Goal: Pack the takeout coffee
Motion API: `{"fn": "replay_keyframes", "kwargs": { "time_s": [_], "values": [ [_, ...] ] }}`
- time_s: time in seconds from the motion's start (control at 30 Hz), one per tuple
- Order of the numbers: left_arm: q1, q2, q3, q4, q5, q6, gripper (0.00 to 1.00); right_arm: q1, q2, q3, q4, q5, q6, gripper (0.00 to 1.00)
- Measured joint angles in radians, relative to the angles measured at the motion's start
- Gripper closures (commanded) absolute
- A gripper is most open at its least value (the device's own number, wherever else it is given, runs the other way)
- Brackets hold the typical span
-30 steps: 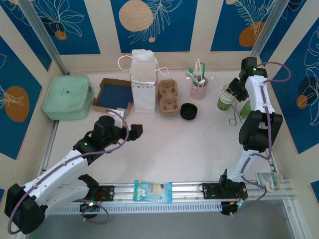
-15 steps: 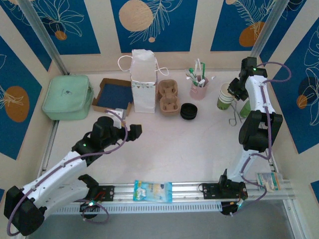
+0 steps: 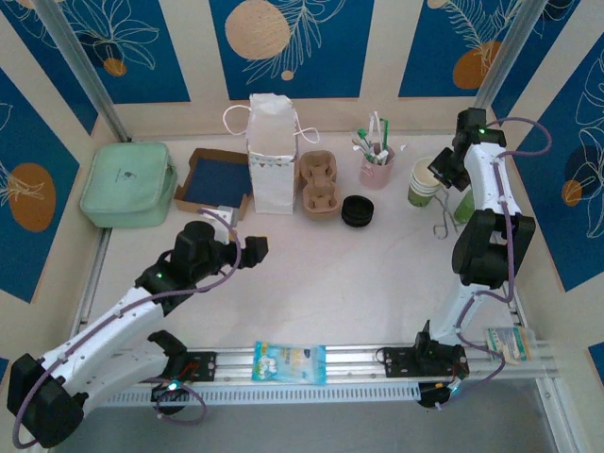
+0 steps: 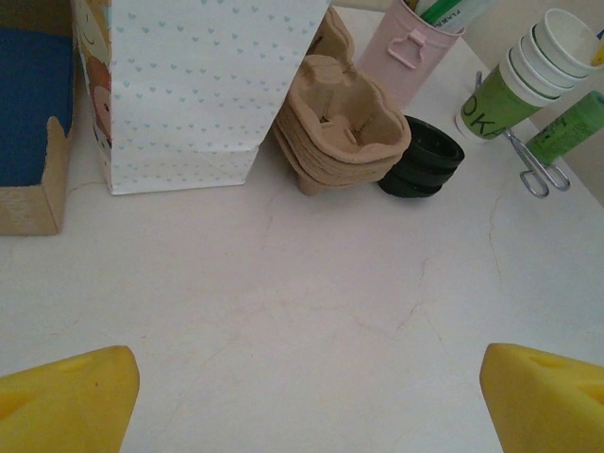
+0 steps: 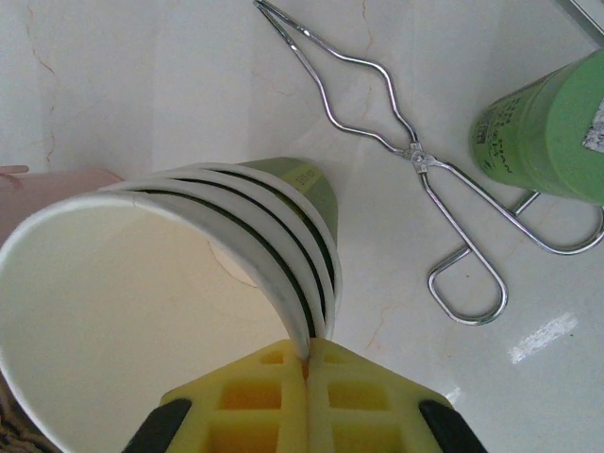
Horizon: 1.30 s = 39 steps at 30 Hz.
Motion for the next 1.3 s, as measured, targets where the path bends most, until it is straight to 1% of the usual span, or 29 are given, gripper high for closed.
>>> {"fn": "replay_keyframes", "kwargs": {
  "time_s": [0.2,0.8,1.0,1.3],
  "values": [
    [0.000,-0.006,0.000,-0.002,0.000,0.000,0.07,0.000,-0.006,0.000,-0.004,0.000,0.000,1.00],
    [0.000,-0.020,0.000,-0.002,0.000,-0.001,0.07,0.014,-0.122,0.015,-0.020,-0.005,-0.011,1.00],
    [0.000,-0.019,0.000,-0.002,0.000,0.000,0.07,0.042,-0.152,0.032,-0.036,-0.004,-0.020,1.00],
    [0.000,-0.013,0.000,0.000,0.001,0.000,0.07,0.092,-0.238,0.092,-0.079,0.002,-0.047,1.00]
  ]
}}
